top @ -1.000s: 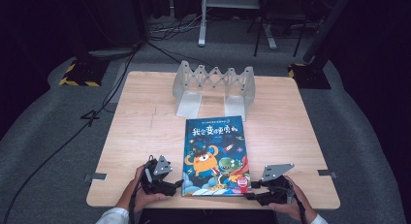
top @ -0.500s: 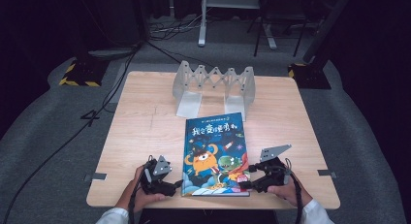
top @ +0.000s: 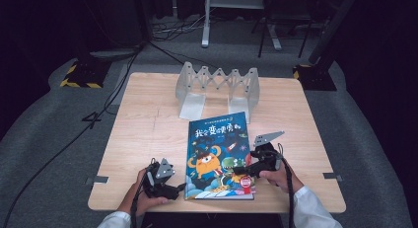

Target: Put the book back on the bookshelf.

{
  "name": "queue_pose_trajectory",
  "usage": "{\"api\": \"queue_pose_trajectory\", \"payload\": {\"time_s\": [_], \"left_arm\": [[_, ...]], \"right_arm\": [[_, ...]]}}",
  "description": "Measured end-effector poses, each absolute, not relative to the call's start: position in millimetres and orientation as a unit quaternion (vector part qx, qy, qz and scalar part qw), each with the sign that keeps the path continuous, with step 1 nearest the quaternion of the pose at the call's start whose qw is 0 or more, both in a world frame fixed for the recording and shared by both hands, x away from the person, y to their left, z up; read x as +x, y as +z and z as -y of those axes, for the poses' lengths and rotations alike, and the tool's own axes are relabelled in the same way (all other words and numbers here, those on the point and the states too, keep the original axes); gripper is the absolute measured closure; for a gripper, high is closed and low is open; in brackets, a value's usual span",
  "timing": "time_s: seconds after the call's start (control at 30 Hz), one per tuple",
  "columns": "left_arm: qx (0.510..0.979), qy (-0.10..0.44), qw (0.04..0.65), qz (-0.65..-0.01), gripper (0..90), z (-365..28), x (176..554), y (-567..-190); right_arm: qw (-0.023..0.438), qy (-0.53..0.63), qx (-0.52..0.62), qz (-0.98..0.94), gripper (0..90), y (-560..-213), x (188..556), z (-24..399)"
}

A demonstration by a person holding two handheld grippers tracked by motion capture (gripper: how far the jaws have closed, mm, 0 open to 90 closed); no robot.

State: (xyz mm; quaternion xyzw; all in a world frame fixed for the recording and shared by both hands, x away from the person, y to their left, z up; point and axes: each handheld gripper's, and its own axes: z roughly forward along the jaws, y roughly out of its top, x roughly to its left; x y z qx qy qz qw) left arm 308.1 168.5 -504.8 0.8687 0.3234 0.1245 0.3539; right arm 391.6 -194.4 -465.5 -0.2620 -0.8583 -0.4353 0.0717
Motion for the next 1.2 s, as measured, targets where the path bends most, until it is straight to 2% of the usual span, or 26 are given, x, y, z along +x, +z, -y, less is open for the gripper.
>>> {"api": "queue_pose_trajectory", "payload": {"time_s": [0.37,0.5,0.6,0.77,1.2], "left_arm": [[0.869,0.124,0.354,-0.324,18.2,-169,308,-505],[0.869,0.124,0.354,-0.324,18.2,-169,308,-505],[0.869,0.124,0.354,-0.324,18.1,-169,308,-505],[0.869,0.125,0.354,-0.323,18.2,-169,308,-505],[0.873,0.122,0.353,-0.313,18.0,-171,309,-505]], "right_arm": [[0.067,-0.437,-0.284,0.851,26.6,-470,413,188],[0.067,-0.452,-0.286,0.842,33.7,-470,415,190],[0.075,-0.475,-0.274,0.833,42.3,-467,414,192],[0.074,-0.497,-0.253,0.827,48.7,-462,410,191],[0.006,-0.52,-0.204,0.829,49.3,-447,384,191]]}}
